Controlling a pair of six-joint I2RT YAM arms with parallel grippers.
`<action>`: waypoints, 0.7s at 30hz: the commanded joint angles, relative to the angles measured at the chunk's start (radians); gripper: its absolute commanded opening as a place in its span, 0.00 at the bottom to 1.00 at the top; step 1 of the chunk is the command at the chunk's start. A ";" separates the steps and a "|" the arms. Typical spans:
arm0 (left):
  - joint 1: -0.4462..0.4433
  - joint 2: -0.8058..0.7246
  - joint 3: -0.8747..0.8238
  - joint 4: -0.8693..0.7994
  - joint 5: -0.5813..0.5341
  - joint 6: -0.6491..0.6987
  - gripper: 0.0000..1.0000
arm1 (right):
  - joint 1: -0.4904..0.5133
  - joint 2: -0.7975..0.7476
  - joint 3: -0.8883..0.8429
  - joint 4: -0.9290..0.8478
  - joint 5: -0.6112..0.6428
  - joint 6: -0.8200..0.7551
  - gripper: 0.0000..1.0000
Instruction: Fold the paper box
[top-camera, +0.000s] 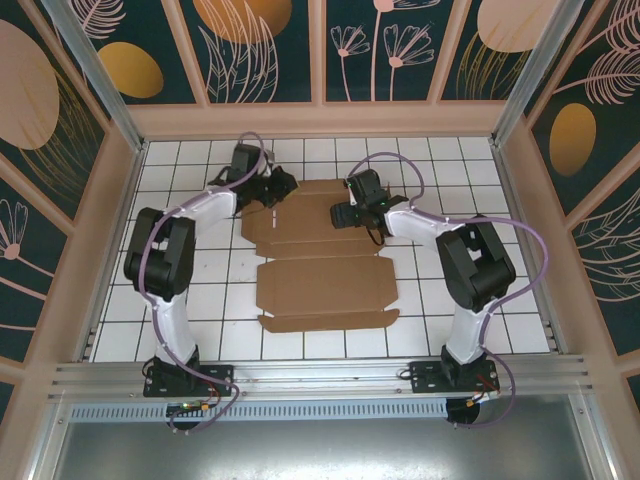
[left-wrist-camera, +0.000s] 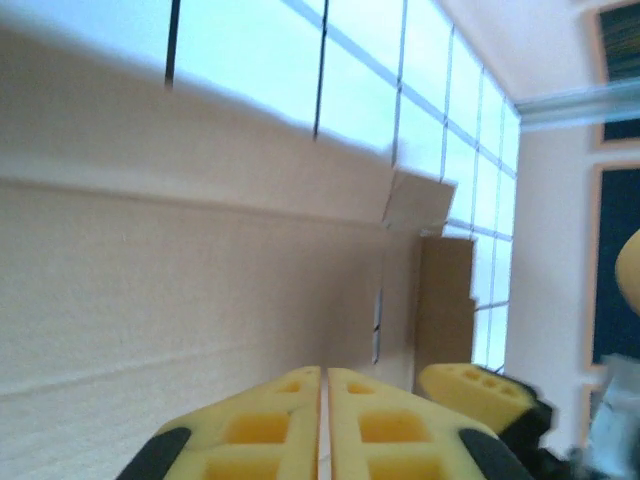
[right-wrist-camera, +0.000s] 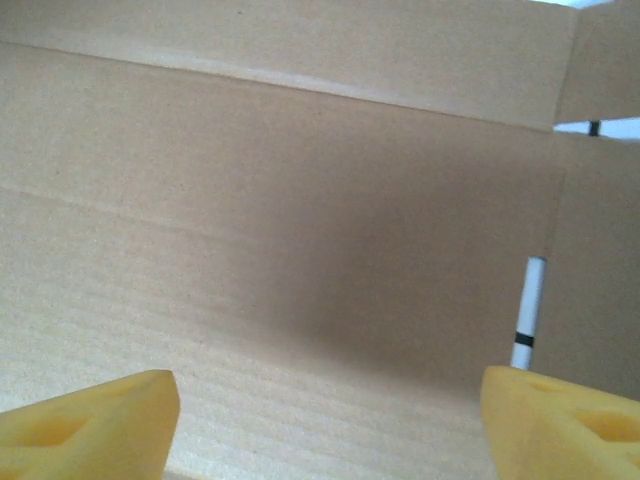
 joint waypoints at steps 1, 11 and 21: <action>0.041 -0.064 0.021 -0.147 -0.081 0.091 0.16 | 0.039 0.070 0.066 -0.010 0.023 -0.029 0.81; 0.142 -0.163 -0.106 -0.149 -0.140 0.098 0.35 | 0.072 0.216 0.166 -0.078 0.097 -0.009 0.86; 0.150 -0.186 -0.071 -0.266 -0.296 0.199 0.58 | 0.088 0.286 0.120 -0.100 0.129 0.008 0.83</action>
